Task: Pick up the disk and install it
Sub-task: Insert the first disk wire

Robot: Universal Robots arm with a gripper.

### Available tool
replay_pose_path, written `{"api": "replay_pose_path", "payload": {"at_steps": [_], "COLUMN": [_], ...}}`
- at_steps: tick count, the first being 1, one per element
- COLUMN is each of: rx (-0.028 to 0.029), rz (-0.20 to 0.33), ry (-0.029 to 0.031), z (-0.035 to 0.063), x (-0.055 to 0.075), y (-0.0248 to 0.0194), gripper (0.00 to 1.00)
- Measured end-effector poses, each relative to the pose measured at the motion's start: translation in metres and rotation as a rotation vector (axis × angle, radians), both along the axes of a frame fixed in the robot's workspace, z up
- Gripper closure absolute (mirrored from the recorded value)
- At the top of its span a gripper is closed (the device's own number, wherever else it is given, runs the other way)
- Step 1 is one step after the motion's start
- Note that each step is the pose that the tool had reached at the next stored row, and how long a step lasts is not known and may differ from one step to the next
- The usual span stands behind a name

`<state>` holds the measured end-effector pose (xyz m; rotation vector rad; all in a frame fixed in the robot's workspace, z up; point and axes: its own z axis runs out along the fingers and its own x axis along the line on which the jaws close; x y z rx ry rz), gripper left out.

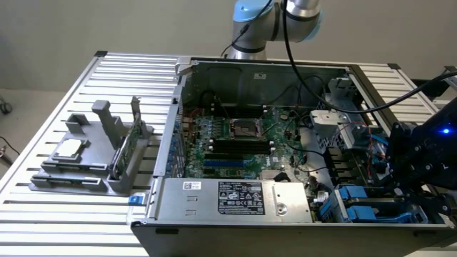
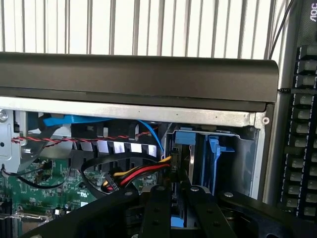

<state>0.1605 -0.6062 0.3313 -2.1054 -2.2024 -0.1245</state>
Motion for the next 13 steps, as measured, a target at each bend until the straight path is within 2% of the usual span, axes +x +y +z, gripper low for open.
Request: {"api": "replay_pose_path", "payload": {"at_steps": [6, 7, 11, 13], "rx": [0.0018, 0.0007, 0.0007, 0.0005], "rz": [0.000, 0.000, 0.000, 0.000], "ry": [0.0000, 0.0001, 0.0001, -0.0004], "z": [0.0001, 0.0031, 0.0164, 0.0201], "x": [0.000, 0.000, -0.002, -0.008], "y": [-0.0002, -0.0006, -0.0034, -0.0053], "gripper": [0.81, 0.75, 0.75, 0.75]}}
